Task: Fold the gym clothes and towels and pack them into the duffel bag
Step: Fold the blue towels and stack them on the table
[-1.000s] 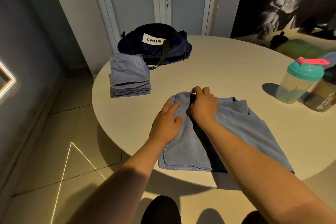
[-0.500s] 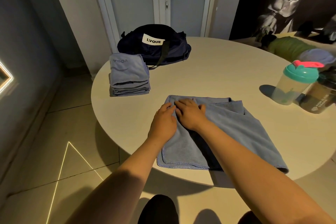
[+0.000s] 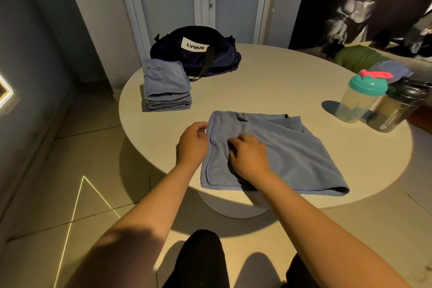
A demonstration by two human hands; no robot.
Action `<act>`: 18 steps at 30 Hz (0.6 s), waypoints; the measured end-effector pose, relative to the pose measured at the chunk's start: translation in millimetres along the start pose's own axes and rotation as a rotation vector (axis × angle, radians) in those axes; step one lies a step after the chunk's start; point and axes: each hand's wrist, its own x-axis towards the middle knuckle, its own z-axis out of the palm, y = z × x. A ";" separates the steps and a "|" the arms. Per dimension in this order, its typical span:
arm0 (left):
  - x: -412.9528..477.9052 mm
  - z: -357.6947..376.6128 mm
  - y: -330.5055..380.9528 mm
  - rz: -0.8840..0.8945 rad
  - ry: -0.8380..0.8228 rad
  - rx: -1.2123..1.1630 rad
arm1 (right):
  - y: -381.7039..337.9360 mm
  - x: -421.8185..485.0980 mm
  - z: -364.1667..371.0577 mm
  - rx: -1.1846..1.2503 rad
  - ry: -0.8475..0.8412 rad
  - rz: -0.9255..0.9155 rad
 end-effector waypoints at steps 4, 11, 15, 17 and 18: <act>-19.3 0.5 -5.5 0.118 -0.116 0.100 | -5.7 -12.1 -0.8 0.075 -0.021 -0.035; -31.3 4.2 2.7 0.171 -0.116 0.335 | -9.2 -35.3 10.8 0.132 0.136 -0.056; -29.1 5.2 -0.1 0.175 -0.157 0.274 | -8.7 -39.1 11.0 0.110 0.078 -0.142; -28.9 4.1 -0.6 0.164 -0.149 0.221 | -11.1 -41.9 8.5 0.143 0.092 -0.154; -29.2 3.5 -1.3 0.151 -0.136 0.194 | -11.6 -42.9 8.2 0.182 0.134 -0.140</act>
